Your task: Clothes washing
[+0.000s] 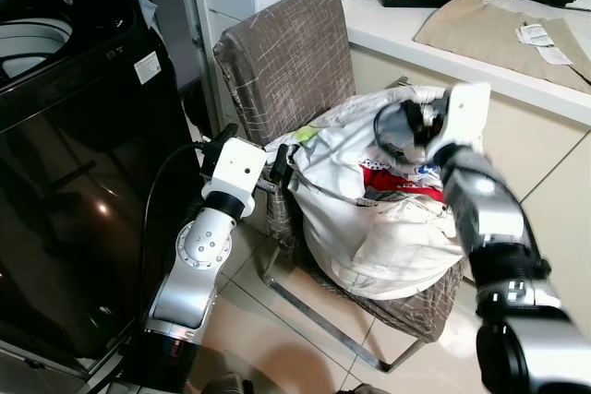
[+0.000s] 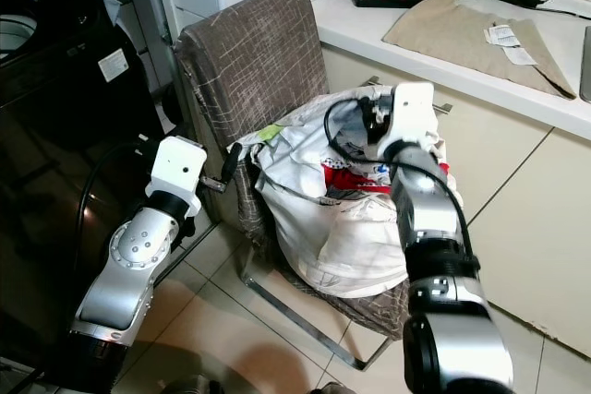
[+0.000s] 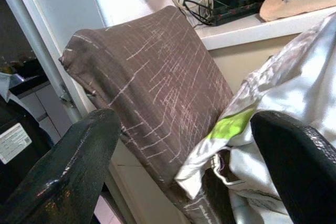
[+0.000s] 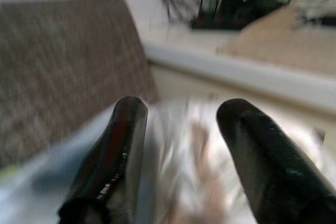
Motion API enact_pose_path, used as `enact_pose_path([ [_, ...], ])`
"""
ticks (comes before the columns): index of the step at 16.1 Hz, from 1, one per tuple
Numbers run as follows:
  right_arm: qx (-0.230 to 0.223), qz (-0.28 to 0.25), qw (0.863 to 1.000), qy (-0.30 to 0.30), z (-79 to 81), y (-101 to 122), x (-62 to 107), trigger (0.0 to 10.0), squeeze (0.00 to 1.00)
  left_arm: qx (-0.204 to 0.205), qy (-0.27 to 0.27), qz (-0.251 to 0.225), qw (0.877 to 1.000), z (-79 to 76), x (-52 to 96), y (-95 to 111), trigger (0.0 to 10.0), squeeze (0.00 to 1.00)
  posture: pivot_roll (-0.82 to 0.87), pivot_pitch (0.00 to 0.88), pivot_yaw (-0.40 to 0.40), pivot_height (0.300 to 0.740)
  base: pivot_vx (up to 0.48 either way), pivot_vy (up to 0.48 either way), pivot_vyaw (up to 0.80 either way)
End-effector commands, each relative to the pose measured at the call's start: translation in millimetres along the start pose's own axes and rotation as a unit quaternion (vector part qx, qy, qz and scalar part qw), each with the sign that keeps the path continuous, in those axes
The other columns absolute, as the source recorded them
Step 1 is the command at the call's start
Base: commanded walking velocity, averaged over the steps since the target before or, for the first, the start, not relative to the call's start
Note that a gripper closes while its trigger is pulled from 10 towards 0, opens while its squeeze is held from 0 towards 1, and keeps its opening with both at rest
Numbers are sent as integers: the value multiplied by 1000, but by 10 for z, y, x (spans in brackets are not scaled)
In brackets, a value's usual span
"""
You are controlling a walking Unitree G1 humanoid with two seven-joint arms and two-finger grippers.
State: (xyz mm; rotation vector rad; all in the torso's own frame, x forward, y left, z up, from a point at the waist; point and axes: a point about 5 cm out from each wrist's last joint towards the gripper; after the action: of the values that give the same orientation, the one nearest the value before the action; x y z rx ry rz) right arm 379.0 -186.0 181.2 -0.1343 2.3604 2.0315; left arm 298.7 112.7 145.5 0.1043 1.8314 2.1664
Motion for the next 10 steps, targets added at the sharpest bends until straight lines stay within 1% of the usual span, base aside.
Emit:
enact_pose_path([
  [1, -5, -23, 1000, -15, -95, 141, -45, 10000, 1000, 0, -9, -3, 1000, -26, -41, 24, 10000, 0, -21, 10, -6, 740, 0, 0, 0],
  [3, -13, -38, 999, -21, -144, 262, -102, 10000, 1000, 0, -10, -3, 1000, -21, -37, 26, 10000, 0, -17, 11, -4, 740, 0, 0, 0],
  [5, -28, -51, 998, -23, -145, 365, -143, 10000, 1000, -2, -9, -3, 1000, -16, -25, 25, 10000, 0, -6, 13, -7, 740, 0, 0, 0],
  [6, -29, -52, 998, -26, -150, 373, -150, 10000, 1000, -2, -9, -2, 1000, -15, -24, 25, 10000, 0, -6, 13, -7, 740, 0, 0, 0],
  [8, -45, -36, 997, -46, -199, 330, -178, 10000, 1000, -2, -8, -2, 1000, -16, -11, 25, 10000, 0, 0, 18, -8, 740, 0, 0, 0],
  [9, -58, -23, 996, -61, -257, 280, -201, 10000, 1000, -2, -8, -2, 1000, -13, 5, 25, 10000, 0, 5, 23, -8, 740, 0, 0, 0],
  [10, -59, -19, 996, -62, -273, 271, -216, 10000, 1000, -2, -9, 0, 1000, -9, 15, 22, 10000, 0, 10, 30, -5, 740, 0, 0, 0],
])
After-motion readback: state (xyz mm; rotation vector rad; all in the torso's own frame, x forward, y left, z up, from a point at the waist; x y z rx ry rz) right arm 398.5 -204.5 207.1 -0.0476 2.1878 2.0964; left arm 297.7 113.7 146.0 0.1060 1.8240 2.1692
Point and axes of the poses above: a point about 5 cm out from each wrist's last joint towards the gripper, its own x axis pointing back from the gripper into the wrist, its own y axis along the axis of the wrist's last joint, z = x × y, and after that the axes turned 8 degrees about x, right-handed
